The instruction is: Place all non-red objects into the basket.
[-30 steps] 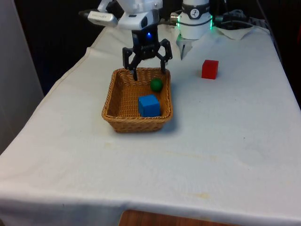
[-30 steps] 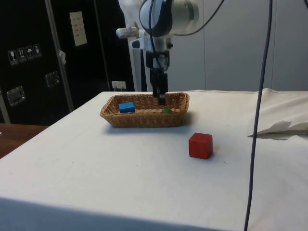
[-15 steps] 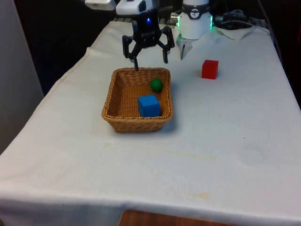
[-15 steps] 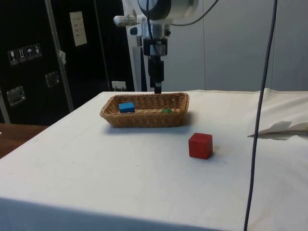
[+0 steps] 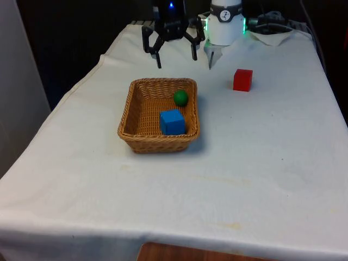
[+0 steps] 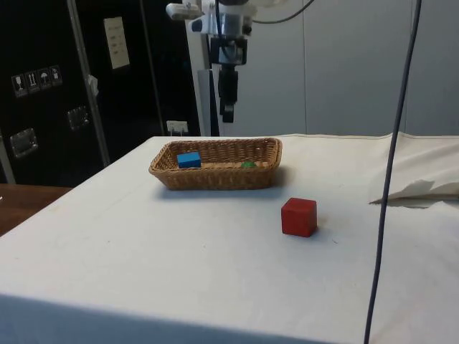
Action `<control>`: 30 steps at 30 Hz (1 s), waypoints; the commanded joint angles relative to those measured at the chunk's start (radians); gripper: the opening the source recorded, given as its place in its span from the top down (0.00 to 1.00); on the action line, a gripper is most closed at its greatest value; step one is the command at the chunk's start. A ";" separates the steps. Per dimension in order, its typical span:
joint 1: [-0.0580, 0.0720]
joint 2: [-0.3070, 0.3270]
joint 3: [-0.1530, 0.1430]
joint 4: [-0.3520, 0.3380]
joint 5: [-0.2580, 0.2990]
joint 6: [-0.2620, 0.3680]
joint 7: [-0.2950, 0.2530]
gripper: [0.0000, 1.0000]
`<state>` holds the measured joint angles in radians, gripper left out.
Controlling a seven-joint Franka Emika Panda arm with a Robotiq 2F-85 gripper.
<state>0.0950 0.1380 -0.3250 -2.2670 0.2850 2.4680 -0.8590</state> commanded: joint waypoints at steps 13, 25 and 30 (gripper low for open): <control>0.004 -0.068 -0.002 0.017 -0.030 -0.059 0.103 0.00; 0.003 -0.109 0.000 0.044 -0.045 -0.101 0.188 0.00; 0.007 -0.114 0.003 0.048 -0.070 -0.098 0.212 0.00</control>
<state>0.1000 0.0260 -0.3220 -2.2200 0.2390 2.3710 -0.6690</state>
